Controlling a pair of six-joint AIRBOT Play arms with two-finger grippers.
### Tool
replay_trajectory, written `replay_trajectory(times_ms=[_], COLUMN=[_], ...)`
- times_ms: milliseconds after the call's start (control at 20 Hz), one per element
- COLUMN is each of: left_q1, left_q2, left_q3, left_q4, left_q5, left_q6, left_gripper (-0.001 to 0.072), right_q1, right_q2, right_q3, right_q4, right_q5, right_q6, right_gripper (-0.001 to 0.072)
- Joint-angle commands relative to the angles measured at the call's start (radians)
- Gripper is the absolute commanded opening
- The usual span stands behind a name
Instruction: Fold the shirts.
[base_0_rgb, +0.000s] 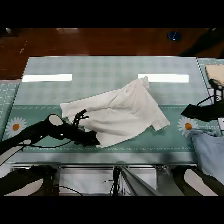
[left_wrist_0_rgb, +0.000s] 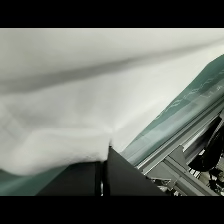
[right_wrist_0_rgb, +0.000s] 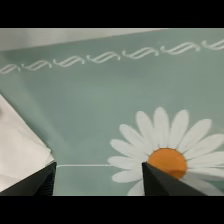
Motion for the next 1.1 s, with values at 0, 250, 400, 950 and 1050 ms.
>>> replay_trajectory(times_ms=[0, 250, 400, 950, 1050], left_q1=[-0.001, -0.001, -0.001, -0.001, -0.001], left_q2=[0.012, 0.012, 0.012, 0.013, 0.019], left_q3=[0.002, 0.002, 0.002, 0.002, 0.005], left_q4=[-0.007, -0.007, -0.007, -0.008, -0.008], left_q5=[-0.032, -0.039, -0.043, -0.079, -0.082], left_q6=[0.004, 0.004, 0.003, 0.003, 0.003], left_gripper=[0.0028, 0.0028, 0.0028, 0.0029, 0.0028], right_q1=[0.001, 0.001, 0.001, 0.274, 0.323], right_q2=[-0.074, -0.094, -0.096, -0.198, -0.196], right_q3=[-0.071, -0.079, -0.079, -0.169, -0.158], right_q4=[0.174, 0.332, 0.34, 0.363, 0.369], right_q5=[0.06, 0.133, 0.137, -0.297, -0.345], right_q6=[-0.151, -0.278, -0.307, -0.303, -0.276], right_gripper=[0.0609, 0.061, 0.0609, 0.0221, 0.0028])
